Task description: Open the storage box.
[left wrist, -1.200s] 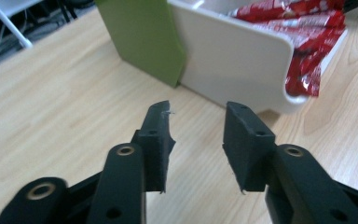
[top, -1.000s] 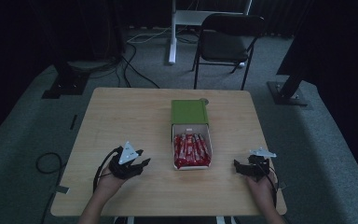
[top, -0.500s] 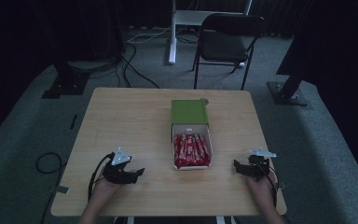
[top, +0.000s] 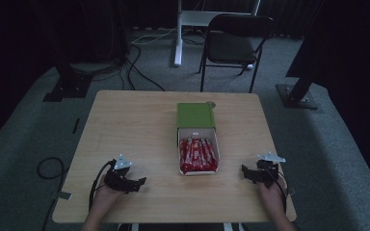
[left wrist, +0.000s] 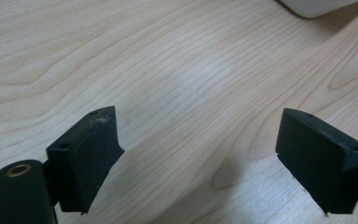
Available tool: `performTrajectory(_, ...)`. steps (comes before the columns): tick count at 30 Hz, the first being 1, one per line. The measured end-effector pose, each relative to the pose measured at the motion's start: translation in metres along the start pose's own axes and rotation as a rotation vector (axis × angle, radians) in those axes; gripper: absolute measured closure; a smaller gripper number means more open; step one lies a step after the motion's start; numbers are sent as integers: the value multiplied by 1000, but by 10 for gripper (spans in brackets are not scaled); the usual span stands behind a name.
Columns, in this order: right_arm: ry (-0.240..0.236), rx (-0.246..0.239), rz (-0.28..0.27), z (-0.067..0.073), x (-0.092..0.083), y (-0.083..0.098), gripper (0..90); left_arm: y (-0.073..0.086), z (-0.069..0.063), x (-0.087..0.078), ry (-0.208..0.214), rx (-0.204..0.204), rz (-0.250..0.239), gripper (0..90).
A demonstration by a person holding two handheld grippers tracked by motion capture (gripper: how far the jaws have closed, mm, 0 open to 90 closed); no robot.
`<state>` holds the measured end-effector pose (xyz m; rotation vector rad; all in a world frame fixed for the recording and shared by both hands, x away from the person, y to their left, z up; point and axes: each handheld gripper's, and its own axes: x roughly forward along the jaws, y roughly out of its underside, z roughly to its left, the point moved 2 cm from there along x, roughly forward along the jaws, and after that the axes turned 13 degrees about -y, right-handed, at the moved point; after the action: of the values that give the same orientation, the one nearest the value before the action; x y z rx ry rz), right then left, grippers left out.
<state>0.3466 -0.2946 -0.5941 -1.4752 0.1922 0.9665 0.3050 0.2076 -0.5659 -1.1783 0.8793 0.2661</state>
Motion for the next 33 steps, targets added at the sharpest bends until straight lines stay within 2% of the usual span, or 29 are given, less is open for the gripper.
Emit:
performTrajectory(1,1,-1,0,0,0,0,114,1,3,-1,-17,-12,-6,144)
performTrajectory(2,1,-1,0,0,0,0,114,1,3,-1,-17,-12,-6,140)
performTrajectory(3,-4,-3,1,0,0,0,113,1,6,0,2,-30,5,101)
performTrajectory(4,-4,-3,1,0,0,0,113,1,6,0,2,-30,5,82)
performTrajectory(5,-13,-11,3,0,-1,0,113,3,8,3,20,-33,34,65)
performTrajectory(6,-13,-11,3,0,-1,0,113,3,8,3,20,-33,34,12)
performTrajectory(7,-18,-14,3,-1,-1,1,113,5,8,7,31,-30,65,10)
performTrajectory(8,-18,-14,3,-1,-1,1,113,5,8,7,31,-30,65,10)
performTrajectory(9,-20,-17,4,-1,-1,1,114,6,7,7,14,-17,65,11)
performTrajectory(10,-20,-17,4,-1,-1,1,114,6,7,7,14,-17,65,11)
performTrajectory(12,-20,-16,4,0,-1,1,113,7,5,8,-18,-10,51,12)
performTrajectory(14,-20,-16,4,0,-1,1,113,8,4,10,-25,-10,62,11)
performTrajectory(15,-20,-16,4,0,-1,1,113,8,3,13,-53,-19,57,12)
performTrajectory(16,-20,-15,5,0,-1,1,113,8,3,13,-53,-19,57,11)
performTrajectory(17,-20,-15,5,0,-2,1,113,8,1,15,-81,-31,48,11)
performTrajectory(18,-20,-15,5,0,-2,1,113,8,1,15,-81,-31,48,11)
performTrajectory(19,-19,-16,4,0,-2,2,113,8,-1,18,-125,-37,32,11)
performTrajectory(20,-19,-16,4,0,-2,2,113,8,-1,18,-125,-37,32,11)
performTrajectory(21,-19,-16,5,0,-2,2,113,8,-3,21,-165,-44,16,10)
performTrajectory(22,-19,-16,5,0,-2,2,113,8,-3,21,-165,-44,16,10)
performTrajectory(23,-19,-16,4,0,-2,2,113,9,-2,21,-191,-71,9,10)
performTrajectory(33,-26,-23,9,0,-2,2,113,10,-2,21,-203,-84,4,11)
